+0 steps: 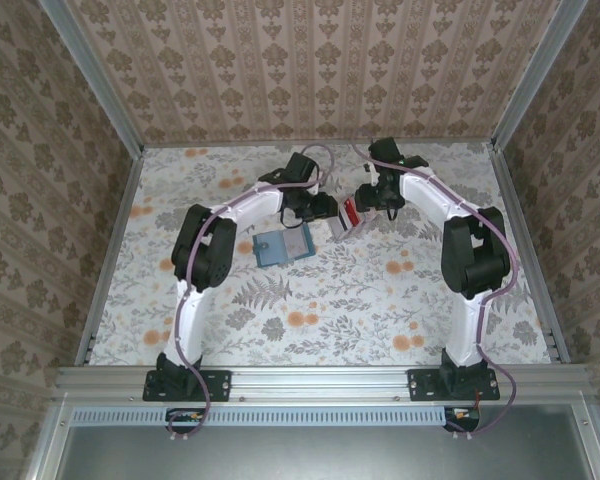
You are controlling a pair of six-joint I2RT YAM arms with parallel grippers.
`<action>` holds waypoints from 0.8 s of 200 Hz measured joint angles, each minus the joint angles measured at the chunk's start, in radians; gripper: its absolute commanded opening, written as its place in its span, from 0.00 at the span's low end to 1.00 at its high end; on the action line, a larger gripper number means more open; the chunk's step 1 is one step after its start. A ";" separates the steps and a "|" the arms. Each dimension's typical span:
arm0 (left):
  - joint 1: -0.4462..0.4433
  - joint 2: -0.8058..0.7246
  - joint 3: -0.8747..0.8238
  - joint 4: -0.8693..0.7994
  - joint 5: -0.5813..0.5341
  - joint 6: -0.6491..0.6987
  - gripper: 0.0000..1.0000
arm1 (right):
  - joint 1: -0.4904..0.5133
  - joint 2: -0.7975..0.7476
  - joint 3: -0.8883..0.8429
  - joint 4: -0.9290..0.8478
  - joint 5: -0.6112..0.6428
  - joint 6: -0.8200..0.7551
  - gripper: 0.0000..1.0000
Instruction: Put the credit cards into the card holder
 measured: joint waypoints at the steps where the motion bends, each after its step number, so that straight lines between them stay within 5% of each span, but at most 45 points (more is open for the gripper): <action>1: 0.000 0.001 0.000 0.000 0.000 0.000 0.38 | 0.000 0.000 0.000 0.000 0.000 -0.001 0.63; 160: -0.005 0.008 -0.105 0.148 0.047 -0.050 0.37 | -0.018 0.033 0.012 -0.006 0.011 -0.006 0.60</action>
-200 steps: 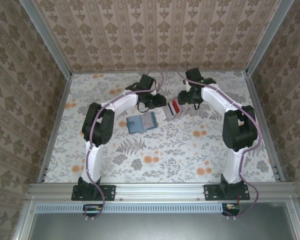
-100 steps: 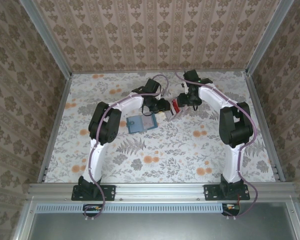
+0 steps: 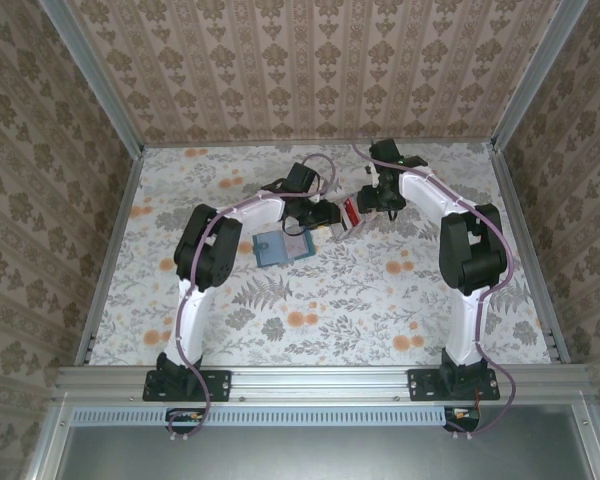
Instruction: Put the credit cards into the card holder
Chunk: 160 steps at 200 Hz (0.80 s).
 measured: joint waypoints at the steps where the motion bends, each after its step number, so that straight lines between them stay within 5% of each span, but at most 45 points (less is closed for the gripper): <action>1: 0.000 0.000 0.000 0.000 0.000 0.000 0.37 | 0.000 0.000 0.000 0.000 0.000 0.000 0.60; 116: 0.000 -0.012 -0.024 0.024 -0.001 0.000 0.37 | -0.013 -0.035 0.000 0.002 -0.008 0.000 0.53; 160: 0.000 -0.014 -0.027 0.024 -0.001 0.000 0.37 | -0.016 -0.035 -0.001 0.008 -0.059 0.003 0.32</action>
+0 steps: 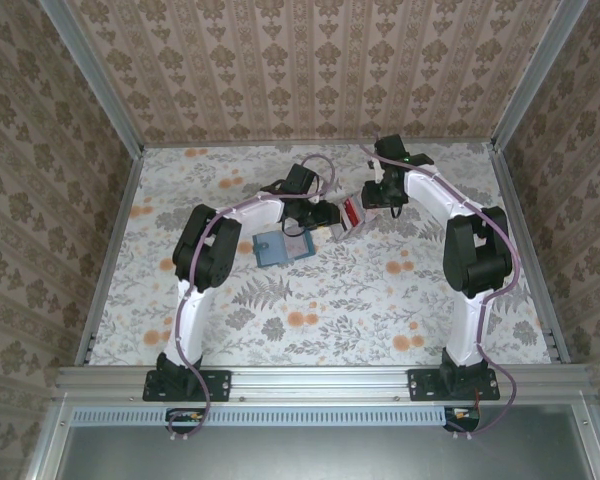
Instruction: Put the credit cards into the card holder
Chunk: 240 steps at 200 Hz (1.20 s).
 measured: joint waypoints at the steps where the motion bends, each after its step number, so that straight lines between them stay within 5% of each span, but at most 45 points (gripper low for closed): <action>1: 0.000 0.000 0.000 0.000 0.000 0.000 0.37 | 0.000 0.000 0.000 0.000 -0.002 0.003 0.31; 90: 0.000 -0.003 -0.005 0.006 -0.002 0.000 0.37 | 0.000 -0.018 -0.002 0.003 -0.081 0.004 0.00; 199: 0.015 -0.050 0.001 -0.093 0.016 -0.001 0.39 | -0.026 -0.156 -0.100 0.090 -0.270 0.095 0.00; 240: 0.052 -0.211 -0.099 -0.079 0.019 -0.003 0.39 | -0.004 -0.234 -0.192 0.179 -0.363 0.177 0.00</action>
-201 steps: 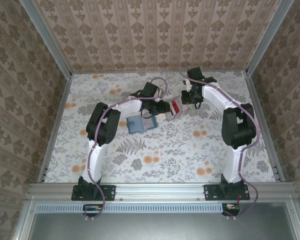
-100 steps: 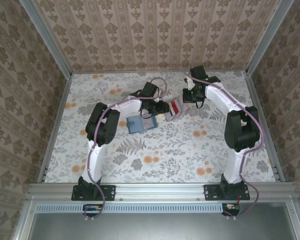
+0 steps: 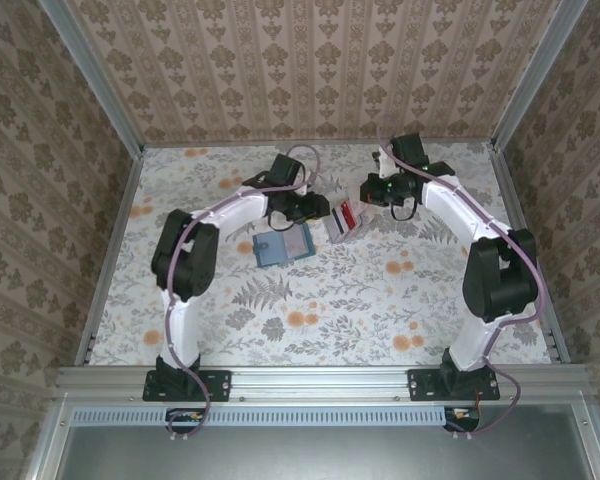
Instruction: Put the credit cards into the card holder
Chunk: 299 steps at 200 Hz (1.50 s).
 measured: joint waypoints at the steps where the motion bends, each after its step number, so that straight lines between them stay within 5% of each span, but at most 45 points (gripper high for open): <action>1: 0.001 -0.005 -0.003 0.000 0.000 0.000 0.39 | 0.003 -0.002 -0.004 0.003 -0.003 0.004 0.00; 62: 0.119 -0.314 -0.343 -0.025 -0.090 0.022 0.38 | 0.213 -0.005 -0.148 0.194 -0.071 0.155 0.00; 136: 0.193 -0.355 -0.627 -0.087 -0.202 0.038 0.35 | 0.338 0.214 -0.133 0.346 -0.076 0.253 0.00; 299: 0.207 -0.317 -0.582 -0.142 -0.257 0.064 0.29 | 0.335 0.340 -0.046 0.373 -0.117 0.257 0.00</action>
